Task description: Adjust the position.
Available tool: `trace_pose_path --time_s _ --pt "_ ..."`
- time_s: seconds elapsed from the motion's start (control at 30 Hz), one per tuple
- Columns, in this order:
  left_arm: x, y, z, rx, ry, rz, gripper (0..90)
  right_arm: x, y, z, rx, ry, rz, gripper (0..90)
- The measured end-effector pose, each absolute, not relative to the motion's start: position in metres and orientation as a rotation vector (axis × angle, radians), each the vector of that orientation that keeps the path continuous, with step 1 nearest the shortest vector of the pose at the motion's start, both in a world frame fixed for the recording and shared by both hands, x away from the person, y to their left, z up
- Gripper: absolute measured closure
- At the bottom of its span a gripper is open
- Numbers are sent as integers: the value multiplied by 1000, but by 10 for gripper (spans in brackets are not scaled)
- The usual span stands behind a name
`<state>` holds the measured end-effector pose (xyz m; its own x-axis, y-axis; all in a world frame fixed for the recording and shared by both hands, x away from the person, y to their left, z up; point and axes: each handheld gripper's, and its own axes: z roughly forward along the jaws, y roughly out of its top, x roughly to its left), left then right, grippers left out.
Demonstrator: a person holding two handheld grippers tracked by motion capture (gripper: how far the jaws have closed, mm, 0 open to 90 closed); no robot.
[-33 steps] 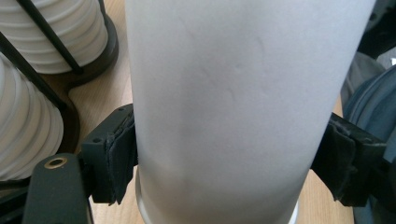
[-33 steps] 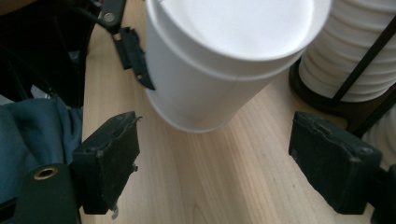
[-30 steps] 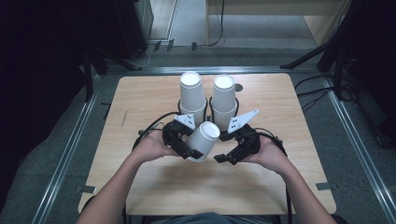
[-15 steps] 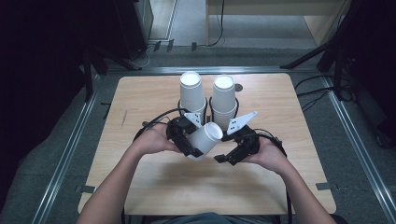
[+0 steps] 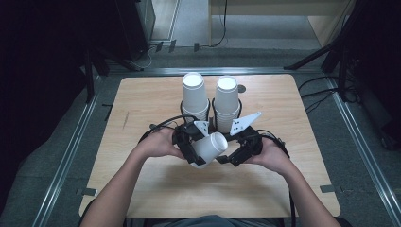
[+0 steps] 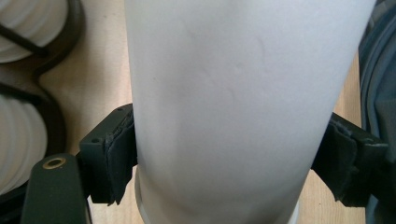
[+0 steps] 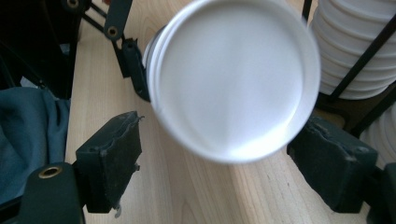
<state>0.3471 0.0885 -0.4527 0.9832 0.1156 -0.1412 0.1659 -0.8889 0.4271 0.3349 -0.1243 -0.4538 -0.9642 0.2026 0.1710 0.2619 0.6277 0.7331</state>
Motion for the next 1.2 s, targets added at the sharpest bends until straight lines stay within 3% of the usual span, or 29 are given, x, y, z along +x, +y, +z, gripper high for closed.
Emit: trace_pose_path --time_s 0.27,0.5,0.63,0.7,0.93,1.2 --pt "342 80 -461 2689 159 -184 168 336 -114 -453 -324 -2777 -1226 181" --pt "340 78 -463 2693 133 -168 141 336 -111 -455 -298 -2777 -1171 240" --pt "340 84 -461 2613 188 -171 119 337 -113 -452 -307 -2775 -1177 239" --pt "341 85 -460 2587 224 -166 0 337 -116 -451 -316 -2771 -1182 239" --pt "341 93 -458 2511 259 -100 0 338 -123 -448 -347 -2759 -1235 238" --pt "343 107 -455 2380 302 -118 0 337 -135 -440 -392 -2738 -1318 238"
